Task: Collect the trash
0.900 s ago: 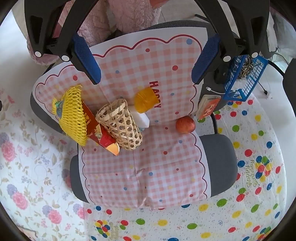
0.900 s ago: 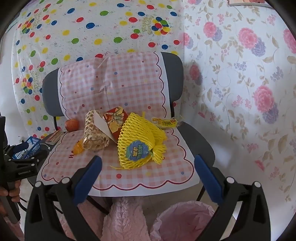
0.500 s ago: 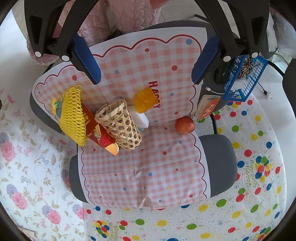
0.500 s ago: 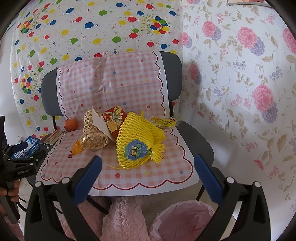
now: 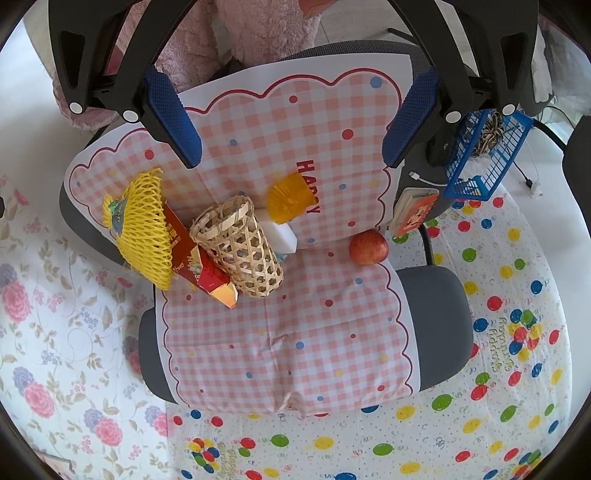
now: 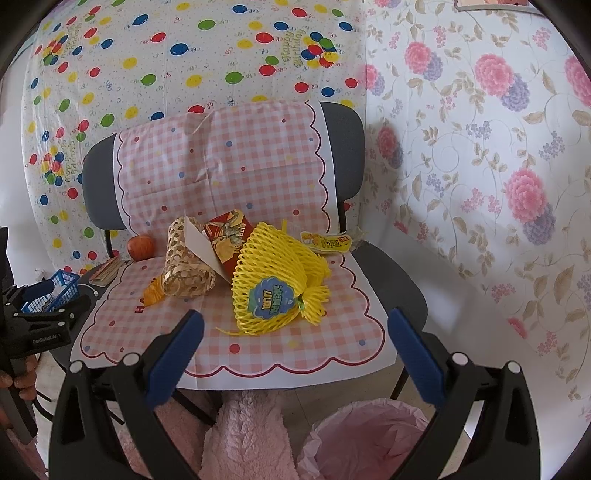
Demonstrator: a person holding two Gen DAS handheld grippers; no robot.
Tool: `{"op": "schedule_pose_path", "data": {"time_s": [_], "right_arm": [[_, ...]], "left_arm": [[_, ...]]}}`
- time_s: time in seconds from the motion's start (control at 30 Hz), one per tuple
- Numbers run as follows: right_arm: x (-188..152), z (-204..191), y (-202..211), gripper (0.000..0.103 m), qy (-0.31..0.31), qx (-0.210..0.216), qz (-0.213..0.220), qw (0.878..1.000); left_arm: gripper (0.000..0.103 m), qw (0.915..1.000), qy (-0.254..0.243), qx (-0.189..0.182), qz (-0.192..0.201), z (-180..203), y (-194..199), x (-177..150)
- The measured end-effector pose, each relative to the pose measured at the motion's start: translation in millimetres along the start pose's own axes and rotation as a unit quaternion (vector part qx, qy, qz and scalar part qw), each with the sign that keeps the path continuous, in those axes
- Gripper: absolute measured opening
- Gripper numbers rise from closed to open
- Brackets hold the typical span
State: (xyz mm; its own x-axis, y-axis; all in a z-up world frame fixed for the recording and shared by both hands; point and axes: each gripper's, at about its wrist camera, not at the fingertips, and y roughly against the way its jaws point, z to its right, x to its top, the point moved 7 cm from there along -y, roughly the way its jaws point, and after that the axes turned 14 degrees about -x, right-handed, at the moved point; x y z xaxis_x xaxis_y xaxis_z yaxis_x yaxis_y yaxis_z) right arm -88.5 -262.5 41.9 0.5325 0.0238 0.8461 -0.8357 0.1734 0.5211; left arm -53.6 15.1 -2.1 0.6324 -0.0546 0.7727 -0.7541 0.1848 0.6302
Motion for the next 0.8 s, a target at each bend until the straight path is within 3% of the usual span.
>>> {"op": "schedule_pose_path", "data": {"time_s": [0.63,0.8], "right_arm": [[4.0,-6.1,4.0,0.097,-0.025,0.02,0.018,0.999],[-1.1,-10.4,-4.9,0.097,0.005,0.006,-0.009,1.0]], "left_arm": [[0.097,1.0,0.001,0.001,-0.001,-1.7,0.3,-0.8],[0.097,1.0,0.005,0.003,-0.007,-6.3,-4.1,-2.4]]}}
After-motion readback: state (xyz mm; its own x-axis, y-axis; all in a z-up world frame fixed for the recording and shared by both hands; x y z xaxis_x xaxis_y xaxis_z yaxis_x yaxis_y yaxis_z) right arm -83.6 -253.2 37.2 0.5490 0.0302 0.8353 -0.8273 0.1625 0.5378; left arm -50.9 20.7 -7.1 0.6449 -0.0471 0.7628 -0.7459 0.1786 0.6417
